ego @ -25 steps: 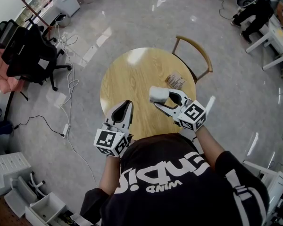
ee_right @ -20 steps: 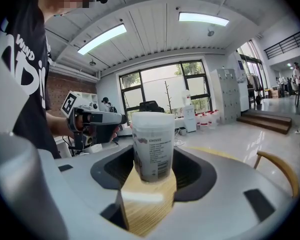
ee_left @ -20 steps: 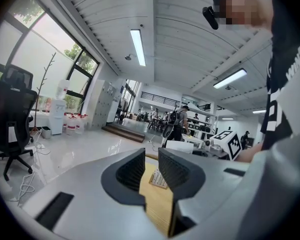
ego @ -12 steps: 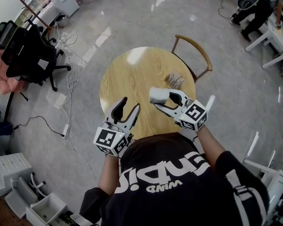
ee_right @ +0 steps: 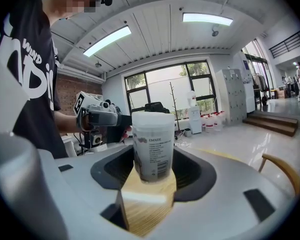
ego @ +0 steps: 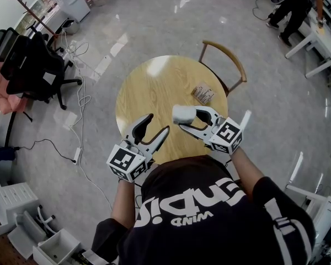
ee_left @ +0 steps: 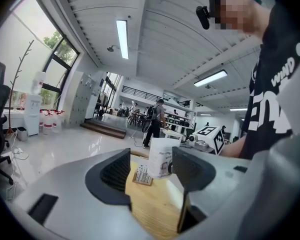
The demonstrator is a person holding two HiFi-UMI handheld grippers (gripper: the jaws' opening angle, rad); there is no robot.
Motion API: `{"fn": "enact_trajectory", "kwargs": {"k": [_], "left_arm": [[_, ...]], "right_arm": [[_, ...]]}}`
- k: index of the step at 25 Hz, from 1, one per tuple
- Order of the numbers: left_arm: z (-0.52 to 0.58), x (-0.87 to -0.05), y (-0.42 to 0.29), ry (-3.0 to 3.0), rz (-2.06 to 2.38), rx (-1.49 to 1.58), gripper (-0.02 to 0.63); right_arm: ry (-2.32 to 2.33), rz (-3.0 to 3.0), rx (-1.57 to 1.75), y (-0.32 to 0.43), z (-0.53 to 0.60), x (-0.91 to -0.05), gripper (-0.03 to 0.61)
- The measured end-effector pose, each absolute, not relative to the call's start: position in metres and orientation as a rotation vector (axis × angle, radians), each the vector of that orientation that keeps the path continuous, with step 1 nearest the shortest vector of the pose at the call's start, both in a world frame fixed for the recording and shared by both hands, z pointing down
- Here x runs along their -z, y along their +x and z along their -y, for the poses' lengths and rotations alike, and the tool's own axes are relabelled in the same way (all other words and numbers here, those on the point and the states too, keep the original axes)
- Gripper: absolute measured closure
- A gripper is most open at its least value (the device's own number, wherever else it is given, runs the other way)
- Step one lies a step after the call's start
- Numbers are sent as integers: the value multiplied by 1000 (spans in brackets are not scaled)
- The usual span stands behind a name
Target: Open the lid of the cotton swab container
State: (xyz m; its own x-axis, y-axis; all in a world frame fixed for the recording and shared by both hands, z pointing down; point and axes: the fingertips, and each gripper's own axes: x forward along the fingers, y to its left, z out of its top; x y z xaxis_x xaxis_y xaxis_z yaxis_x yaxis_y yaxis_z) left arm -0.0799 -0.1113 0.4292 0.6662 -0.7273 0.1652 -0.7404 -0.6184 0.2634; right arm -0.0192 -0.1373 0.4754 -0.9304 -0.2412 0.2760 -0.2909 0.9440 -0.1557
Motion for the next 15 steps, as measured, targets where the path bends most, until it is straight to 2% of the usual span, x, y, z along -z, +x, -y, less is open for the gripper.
{"fn": "enact_trajectory", "kwargs": {"k": [15], "left_arm": [[116,-417,-56,2684,999,-51,337]], "right_arm": [[272,2845,-258,-27,118,-471,347]]}}
